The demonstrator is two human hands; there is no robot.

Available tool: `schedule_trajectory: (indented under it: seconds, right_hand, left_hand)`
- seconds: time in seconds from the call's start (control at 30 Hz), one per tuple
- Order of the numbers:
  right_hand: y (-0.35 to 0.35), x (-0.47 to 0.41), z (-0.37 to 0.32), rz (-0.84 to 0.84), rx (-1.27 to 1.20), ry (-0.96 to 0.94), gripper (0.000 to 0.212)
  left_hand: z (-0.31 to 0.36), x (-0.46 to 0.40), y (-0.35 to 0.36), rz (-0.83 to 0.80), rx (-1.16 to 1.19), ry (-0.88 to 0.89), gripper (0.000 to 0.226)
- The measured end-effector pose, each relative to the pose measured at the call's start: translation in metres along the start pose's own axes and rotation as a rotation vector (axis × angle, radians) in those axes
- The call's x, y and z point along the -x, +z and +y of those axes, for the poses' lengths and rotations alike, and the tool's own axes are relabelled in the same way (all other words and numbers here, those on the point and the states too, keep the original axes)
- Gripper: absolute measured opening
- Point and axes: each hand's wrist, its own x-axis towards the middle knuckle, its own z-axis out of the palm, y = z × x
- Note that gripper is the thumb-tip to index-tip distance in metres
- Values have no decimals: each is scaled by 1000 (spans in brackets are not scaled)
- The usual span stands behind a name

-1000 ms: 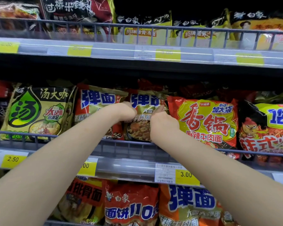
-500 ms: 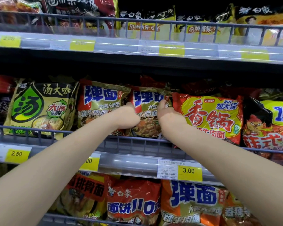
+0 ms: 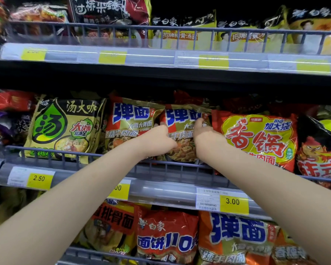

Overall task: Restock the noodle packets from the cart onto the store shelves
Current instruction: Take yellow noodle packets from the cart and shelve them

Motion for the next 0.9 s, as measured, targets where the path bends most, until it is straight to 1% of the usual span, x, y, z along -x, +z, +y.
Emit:
schedule_trajectory:
  seconds: [0.07,0.1,0.2,0.3,0.33,0.37,0.4,0.43,0.47,0.5,0.53,0.63,0.7,0.77,0.83,0.9]
  right_hand:
    - [-5,4,-2,-33,3,-10,82]
    - [-8,8,-3,-36,9,-22,75]
    - [-14,17,-8,53,18,-86,46]
    - [-18,25,-15,105,-36,-125,29]
    - [-19,27,-17,121,-65,-137,21]
    - [-20,29,-20,139,-91,-151,9]
    - [-20,30,-22,155,-125,-167,10]
    - [-20,31,-26,163,-161,-182,23]
    - [-20,32,-28,166,-199,-193,31]
    - [-20,32,-31,176,-249,-205,33]
    - [-20,31,-34,182,-309,-208,33]
    - [-17,23,-48,150,-479,-217,33]
    - [-15,17,-59,82,-555,-211,34]
    - [-13,12,-67,13,-581,-183,33]
    - [-11,7,-73,-53,-614,-168,24]
    - [-11,4,-79,-127,-684,-150,11]
  left_hand:
    - [0,4,-2,7,-64,32,70]
    - [1,8,-3,18,-105,62,69]
    - [1,22,-13,54,-189,129,66]
    - [-2,38,-33,102,-152,160,45]
    - [-7,39,-40,138,-110,140,39]
    - [-14,39,-47,194,-68,108,35]
    - [-21,38,-53,237,-34,58,32]
    - [-29,36,-58,266,-6,11,28]
    - [-36,35,-61,274,8,-37,18]
    - [-43,33,-63,280,6,-82,5]
    - [-47,32,-64,282,4,-134,5]
    - [-61,29,-65,262,15,-251,14]
    - [-66,27,-63,242,38,-292,28]
    - [-69,24,-62,224,48,-333,32]
    - [-71,20,-62,210,50,-358,34]
    - [-70,16,-64,200,50,-371,38]
